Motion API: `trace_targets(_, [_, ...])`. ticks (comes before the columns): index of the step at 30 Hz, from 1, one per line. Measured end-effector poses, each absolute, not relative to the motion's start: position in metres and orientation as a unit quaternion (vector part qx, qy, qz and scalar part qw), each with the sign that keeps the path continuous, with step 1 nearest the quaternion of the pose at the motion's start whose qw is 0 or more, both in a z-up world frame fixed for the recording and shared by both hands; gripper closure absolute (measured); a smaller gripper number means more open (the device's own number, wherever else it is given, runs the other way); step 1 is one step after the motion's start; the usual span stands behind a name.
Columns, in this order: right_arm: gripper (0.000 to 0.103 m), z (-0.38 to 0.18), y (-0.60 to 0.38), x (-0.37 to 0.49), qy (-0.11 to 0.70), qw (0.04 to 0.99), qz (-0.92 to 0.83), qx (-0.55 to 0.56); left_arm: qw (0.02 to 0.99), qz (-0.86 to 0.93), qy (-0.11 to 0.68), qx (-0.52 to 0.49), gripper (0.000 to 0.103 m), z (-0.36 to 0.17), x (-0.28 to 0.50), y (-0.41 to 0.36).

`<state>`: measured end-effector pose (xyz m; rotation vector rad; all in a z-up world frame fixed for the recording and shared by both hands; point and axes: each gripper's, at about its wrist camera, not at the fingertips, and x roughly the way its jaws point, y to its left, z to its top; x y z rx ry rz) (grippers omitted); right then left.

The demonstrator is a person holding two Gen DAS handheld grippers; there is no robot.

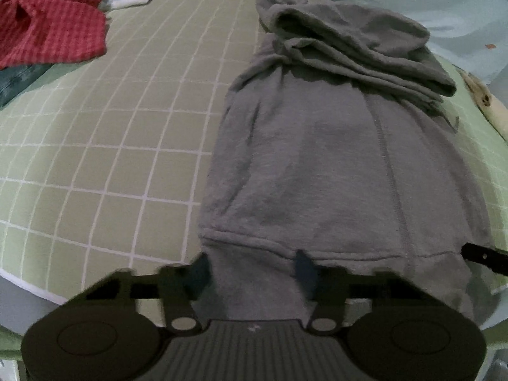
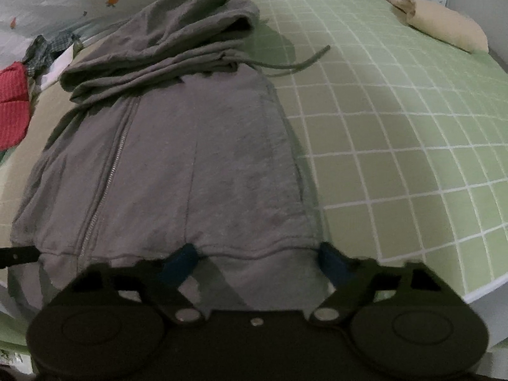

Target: Fold clothes

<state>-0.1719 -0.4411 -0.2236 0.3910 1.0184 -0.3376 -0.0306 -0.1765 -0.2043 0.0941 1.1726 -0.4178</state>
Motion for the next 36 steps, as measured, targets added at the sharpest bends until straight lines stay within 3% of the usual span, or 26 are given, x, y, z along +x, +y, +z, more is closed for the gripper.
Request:
trace_targets(1, [0.055,-0.223,-0.442,-0.172,0.479,0.843,-0.152,0.192,0.810,-0.204,0.549,0.040,0.074,-0.203,-0.031,-0.176])
trace_targets(2, [0.078,-0.221,-0.442,-0.172,0.477,0.844,-0.141,0.202,0.809,-0.209,0.549,0.035,0.082,-0.202,-0.031,-0.177])
trace_targets(3, [0.090,-0.220,-0.443,-0.172,0.474,0.843,-0.135,0.214,0.809,-0.215,0.547,0.031,0.085,-0.199,-0.030,-0.177])
trace_targets(7, [0.091,-0.206,-0.447,-0.167,0.447,0.856,-0.126,0.227,0.816,-0.236,0.528,0.020,0.091,-0.180,-0.028,-0.181])
trace_targets(28, [0.091,-0.103,-0.531,-0.056,0.262,0.919,-0.140,0.258,0.871,-0.260,0.389,-0.151,0.092,-0.072,0.104,-0.223])
trace_targets(31, [0.091,-0.112,-0.548,-0.035,0.268,0.910,-0.154,0.276,0.867,-0.250,0.400,-0.161,0.092,-0.080,0.124,-0.232])
trace_targets(36, [0.090,-0.164,-0.568,-0.003,0.343,0.867,-0.172,0.318,0.827,-0.203,0.483,-0.203,0.092,-0.131,0.162,-0.234])
